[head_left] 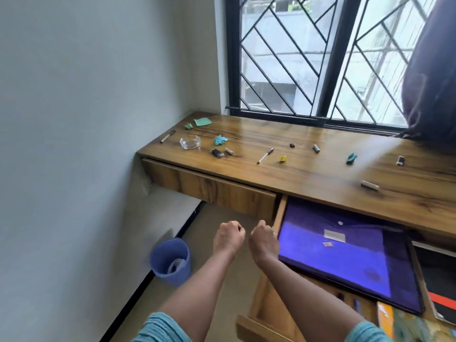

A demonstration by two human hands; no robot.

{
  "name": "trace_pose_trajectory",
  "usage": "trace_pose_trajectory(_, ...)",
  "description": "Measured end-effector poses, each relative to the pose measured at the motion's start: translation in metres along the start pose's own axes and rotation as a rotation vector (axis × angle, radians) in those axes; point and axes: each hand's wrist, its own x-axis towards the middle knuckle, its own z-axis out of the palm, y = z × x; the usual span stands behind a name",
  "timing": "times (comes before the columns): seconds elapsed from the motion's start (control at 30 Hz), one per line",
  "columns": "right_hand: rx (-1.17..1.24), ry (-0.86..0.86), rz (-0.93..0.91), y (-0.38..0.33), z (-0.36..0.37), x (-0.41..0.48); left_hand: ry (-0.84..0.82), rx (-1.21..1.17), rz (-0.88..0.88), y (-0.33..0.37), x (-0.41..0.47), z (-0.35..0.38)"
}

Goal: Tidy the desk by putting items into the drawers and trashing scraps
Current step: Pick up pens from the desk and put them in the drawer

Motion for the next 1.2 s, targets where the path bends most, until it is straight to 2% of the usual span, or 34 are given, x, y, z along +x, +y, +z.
trace_pose_trajectory(0.17, 0.061, 0.033, -0.023, -0.078, 0.033, 0.011, 0.041, 0.012, -0.018, -0.055, 0.041, -0.053)
trace_pose_trajectory(0.4, 0.022, 0.073, 0.007, -0.122, 0.051, 0.058, 0.073, 0.008, -0.029, -0.088, 0.099, -0.088)
trace_pose_trajectory(0.73, -0.033, 0.219, 0.100, -0.144, 0.040, 0.216, 0.034, 0.130, 0.151, -0.064, 0.234, -0.094)
trace_pose_trajectory(0.9, -0.084, 0.277, 0.257, -0.137, 0.028, 0.303, 0.017, 0.152, 0.129, -0.059, 0.316, -0.108)
trace_pose_trajectory(1.0, -0.112, 0.275, 0.346, -0.128, 0.021, 0.344, 0.080, 0.119, 0.092, -0.063, 0.371, -0.122)
trace_pose_trajectory(1.2, -0.117, 0.275, 0.373, -0.130, 0.027, 0.386, 0.205, 0.063, 0.004, -0.086, 0.437, -0.154)
